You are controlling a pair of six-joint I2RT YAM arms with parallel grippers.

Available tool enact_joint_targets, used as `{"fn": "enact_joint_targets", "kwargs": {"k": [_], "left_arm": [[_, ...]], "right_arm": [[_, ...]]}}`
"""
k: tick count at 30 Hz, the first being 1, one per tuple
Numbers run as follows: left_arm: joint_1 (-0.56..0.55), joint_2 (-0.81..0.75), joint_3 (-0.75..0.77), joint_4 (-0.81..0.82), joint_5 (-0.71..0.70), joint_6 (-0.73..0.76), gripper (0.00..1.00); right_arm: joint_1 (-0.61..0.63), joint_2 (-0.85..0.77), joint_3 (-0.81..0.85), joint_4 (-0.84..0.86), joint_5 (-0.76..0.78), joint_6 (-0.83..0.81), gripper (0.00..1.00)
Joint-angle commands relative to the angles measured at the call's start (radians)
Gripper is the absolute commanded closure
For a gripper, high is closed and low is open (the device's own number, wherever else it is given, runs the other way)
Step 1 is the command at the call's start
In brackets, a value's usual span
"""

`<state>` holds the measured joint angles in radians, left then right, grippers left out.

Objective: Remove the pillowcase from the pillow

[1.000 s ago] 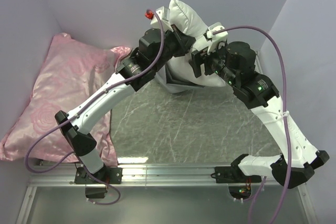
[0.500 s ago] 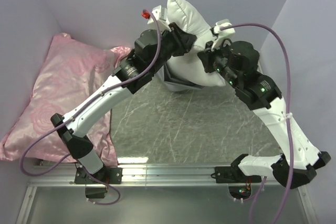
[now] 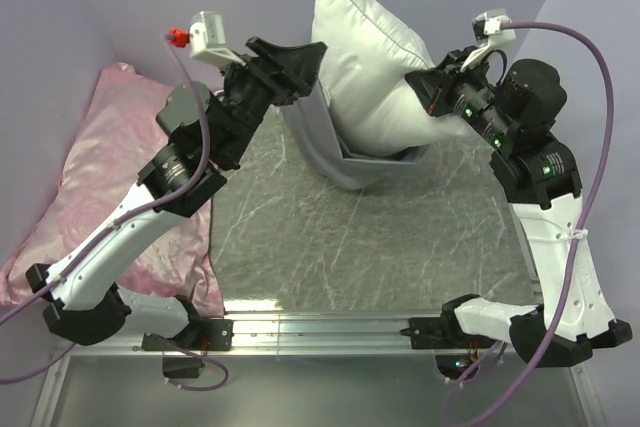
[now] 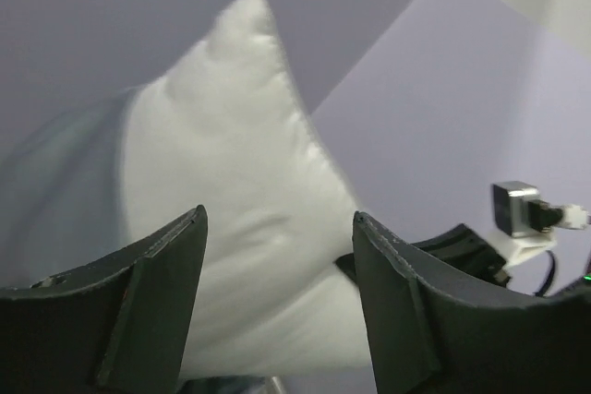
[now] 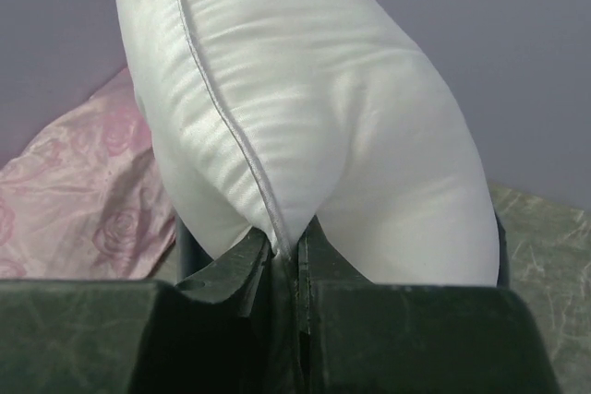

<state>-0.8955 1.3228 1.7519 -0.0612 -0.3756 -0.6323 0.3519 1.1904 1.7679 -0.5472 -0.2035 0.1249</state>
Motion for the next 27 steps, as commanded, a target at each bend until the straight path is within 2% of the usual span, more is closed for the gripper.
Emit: {"fn": "enact_joint_targets", "kwargs": {"k": [1,3,5,6,8,9,11,12,13,15,19,23,25,27], "left_arm": [[0.009,-0.049,-0.101,-0.005,-0.204,0.03,0.32],[0.071,-0.069,-0.156,-0.014,-0.189,-0.019,0.3],[0.205,-0.065,-0.224,-0.017,-0.081,-0.073,0.28],[0.249,-0.062,-0.247,-0.006,0.026,-0.11,0.27],[0.352,-0.063,-0.333,0.118,0.133,-0.112,0.21],[0.39,-0.05,-0.35,0.159,0.284,-0.133,0.2],[0.502,-0.018,-0.37,0.291,0.438,-0.17,0.18],[0.532,0.028,-0.364,0.329,0.586,-0.222,0.18],[0.574,0.053,-0.348,0.374,0.634,-0.243,0.18],[0.602,0.117,-0.325,0.455,0.681,-0.306,0.18],[0.661,0.232,-0.283,0.673,0.872,-0.455,0.19],[0.658,0.396,-0.154,0.727,0.986,-0.567,0.21],[0.658,0.43,-0.131,0.789,1.0,-0.61,0.22],[0.655,0.454,-0.12,0.787,1.0,-0.626,0.23]], "right_arm": [[-0.074,-0.005,0.074,0.202,-0.126,0.097,1.0],[-0.131,0.014,0.088,0.222,-0.19,0.122,1.0],[-0.175,0.023,0.085,0.263,-0.265,0.186,1.0],[-0.204,0.034,0.087,0.286,-0.359,0.212,1.0],[-0.276,0.047,0.082,0.364,-0.437,0.297,1.0],[-0.295,0.051,0.079,0.397,-0.518,0.326,1.0],[-0.324,0.066,0.088,0.452,-0.562,0.381,1.0],[-0.326,0.072,0.094,0.457,-0.577,0.387,1.0],[-0.324,0.077,0.103,0.46,-0.58,0.398,1.0],[-0.324,0.089,0.104,0.466,-0.593,0.41,1.0],[-0.326,0.09,0.084,0.471,-0.6,0.418,1.0],[-0.324,0.089,0.09,0.441,-0.596,0.403,1.0],[-0.326,0.087,0.097,0.425,-0.593,0.395,1.0],[-0.324,0.086,0.103,0.411,-0.588,0.387,1.0]]}}
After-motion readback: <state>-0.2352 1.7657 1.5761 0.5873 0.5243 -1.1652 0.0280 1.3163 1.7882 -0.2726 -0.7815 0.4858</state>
